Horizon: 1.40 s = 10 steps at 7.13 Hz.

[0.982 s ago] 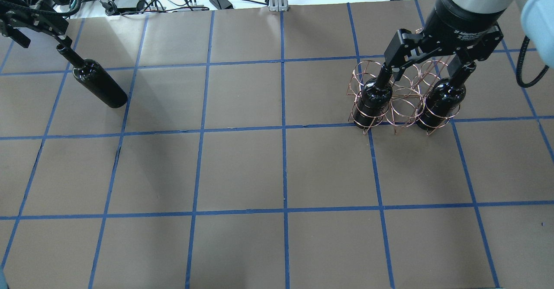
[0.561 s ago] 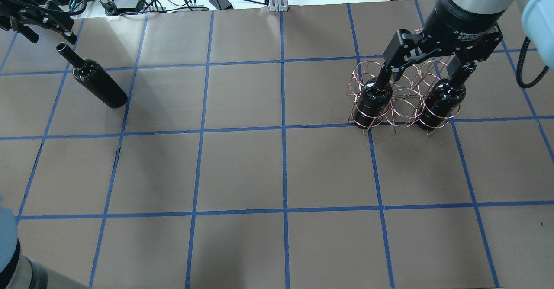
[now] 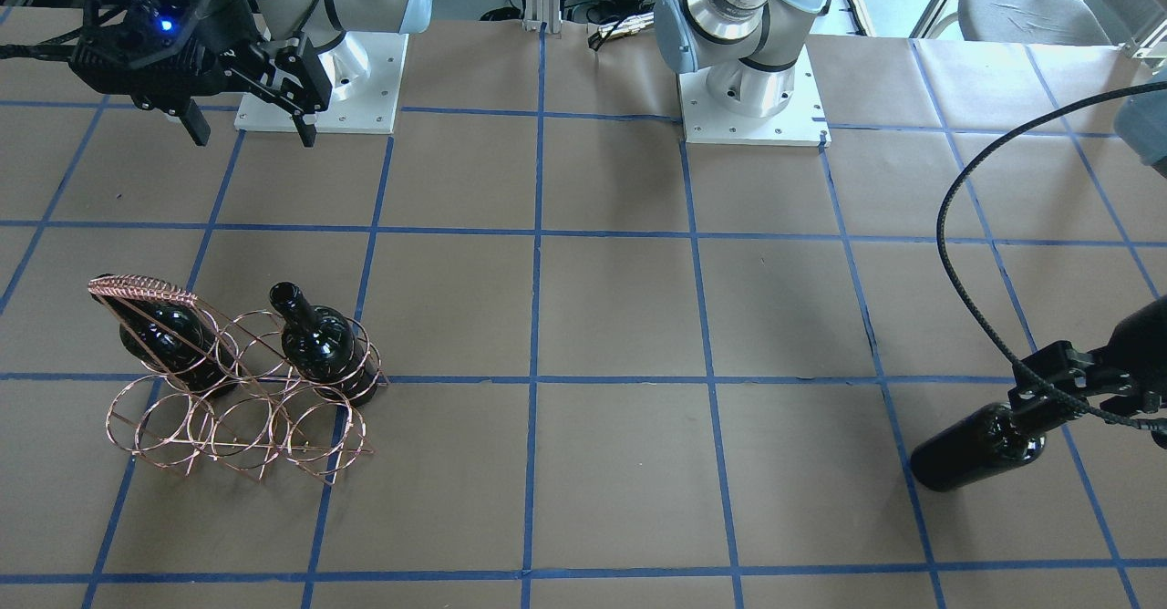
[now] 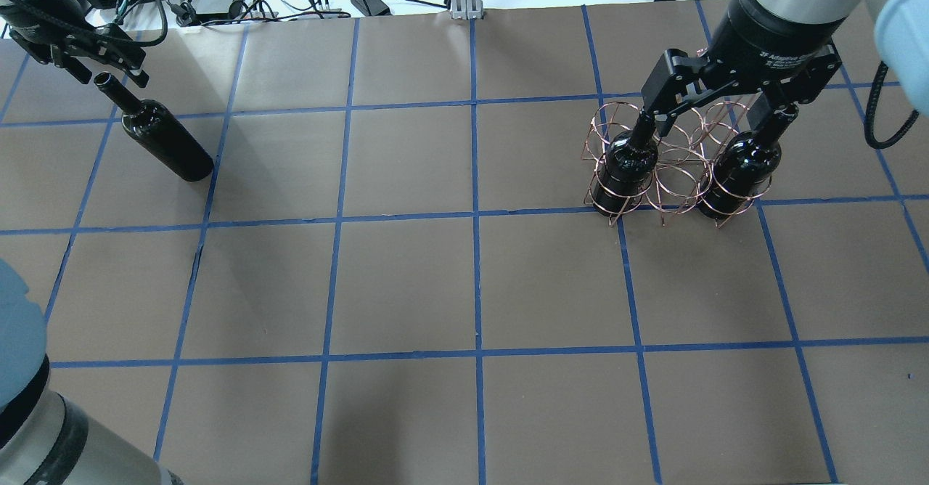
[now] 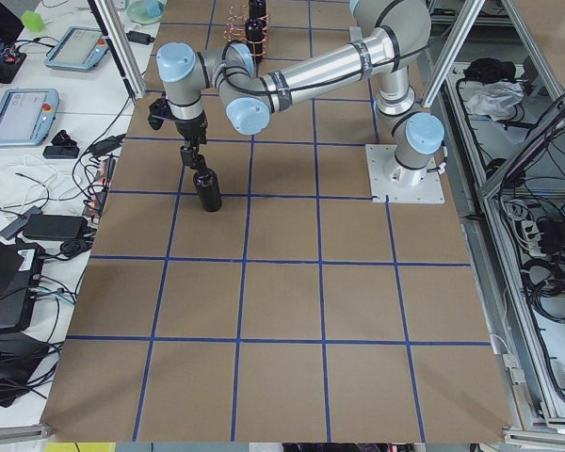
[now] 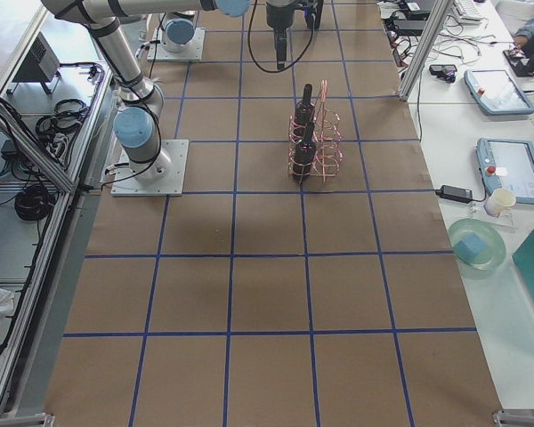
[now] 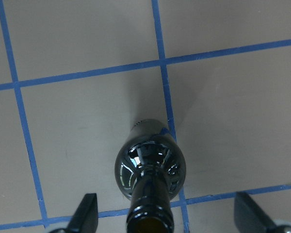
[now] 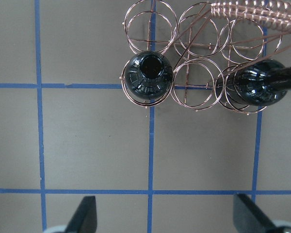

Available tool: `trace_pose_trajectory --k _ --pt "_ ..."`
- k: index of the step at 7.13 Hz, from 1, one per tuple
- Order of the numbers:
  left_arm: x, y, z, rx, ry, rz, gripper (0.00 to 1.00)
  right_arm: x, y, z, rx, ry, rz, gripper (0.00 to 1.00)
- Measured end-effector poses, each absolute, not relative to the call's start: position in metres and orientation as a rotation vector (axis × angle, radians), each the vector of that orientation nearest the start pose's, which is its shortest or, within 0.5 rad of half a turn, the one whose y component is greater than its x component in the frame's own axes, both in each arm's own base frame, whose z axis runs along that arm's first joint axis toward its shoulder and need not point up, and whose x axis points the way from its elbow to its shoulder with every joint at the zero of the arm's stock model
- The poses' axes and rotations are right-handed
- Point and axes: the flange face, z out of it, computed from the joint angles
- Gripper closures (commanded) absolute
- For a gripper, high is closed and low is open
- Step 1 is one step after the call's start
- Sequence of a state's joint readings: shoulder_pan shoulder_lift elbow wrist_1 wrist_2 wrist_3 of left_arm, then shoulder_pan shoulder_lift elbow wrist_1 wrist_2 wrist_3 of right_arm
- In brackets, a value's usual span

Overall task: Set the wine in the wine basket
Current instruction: 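Close the left gripper around the bottle neck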

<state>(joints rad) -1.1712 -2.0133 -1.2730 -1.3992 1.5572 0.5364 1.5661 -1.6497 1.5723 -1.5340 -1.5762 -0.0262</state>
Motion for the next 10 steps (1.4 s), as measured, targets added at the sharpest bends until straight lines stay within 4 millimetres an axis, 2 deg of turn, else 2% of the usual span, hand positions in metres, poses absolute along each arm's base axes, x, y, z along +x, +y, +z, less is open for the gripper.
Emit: trace_pose_trajectory --k 2,5,10 --pt "0.146 -0.672 0.383 0.201 3.141 -0.028 0.14 0.131 -0.462 0.520 -0.034 3.146 -0.061 0.00" --pt "0.152 -0.672 0.378 0.177 3.152 -0.023 0.32 0.131 -0.463 0.520 -0.034 3.146 -0.060 0.00" --pt "0.152 -0.673 0.375 0.106 3.163 -0.018 0.34 0.131 -0.463 0.520 -0.035 3.146 -0.060 0.00"
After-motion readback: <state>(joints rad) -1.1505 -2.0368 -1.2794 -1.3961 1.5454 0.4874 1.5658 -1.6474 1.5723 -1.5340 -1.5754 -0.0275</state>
